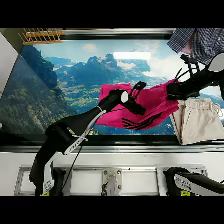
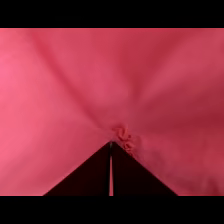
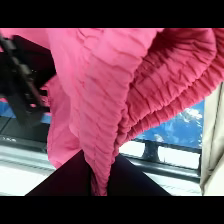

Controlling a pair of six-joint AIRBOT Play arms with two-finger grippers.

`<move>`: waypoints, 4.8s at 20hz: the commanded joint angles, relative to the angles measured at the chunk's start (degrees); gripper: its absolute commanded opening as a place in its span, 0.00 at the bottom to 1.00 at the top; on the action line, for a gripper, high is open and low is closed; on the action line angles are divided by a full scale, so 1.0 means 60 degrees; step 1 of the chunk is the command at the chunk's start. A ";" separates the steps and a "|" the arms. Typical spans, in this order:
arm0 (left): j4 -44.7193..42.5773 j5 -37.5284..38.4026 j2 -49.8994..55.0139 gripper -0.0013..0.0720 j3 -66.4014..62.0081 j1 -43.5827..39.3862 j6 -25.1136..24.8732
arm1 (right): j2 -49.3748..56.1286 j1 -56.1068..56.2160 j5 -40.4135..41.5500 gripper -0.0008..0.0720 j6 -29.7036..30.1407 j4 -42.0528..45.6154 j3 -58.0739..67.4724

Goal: Fold the clothes and pants, and hang the long-sleeved shirts on hangers.

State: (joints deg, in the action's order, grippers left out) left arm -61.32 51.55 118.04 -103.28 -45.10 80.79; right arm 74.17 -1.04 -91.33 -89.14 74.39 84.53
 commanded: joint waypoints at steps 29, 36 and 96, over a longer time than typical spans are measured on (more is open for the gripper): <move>-0.0124 0.2699 -0.3599 0.02 -0.1625 0.6488 0.0033 | 0.3406 0.6477 0.8280 0.91 0.2095 -0.4499 0.0142; -0.0113 0.1501 -0.5836 0.02 0.2612 0.6441 0.0029 | 0.0907 0.3351 0.7490 0.91 0.0914 -0.2244 -0.3464; -0.0087 0.0659 -0.7122 0.02 0.5686 0.4557 -0.0080 | -0.5326 -0.5705 0.3231 0.87 -0.2346 0.3756 -0.7548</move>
State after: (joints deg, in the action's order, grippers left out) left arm -61.87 55.53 75.26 -69.19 -17.74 80.36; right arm 42.89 -35.24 -70.78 -103.37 94.94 39.90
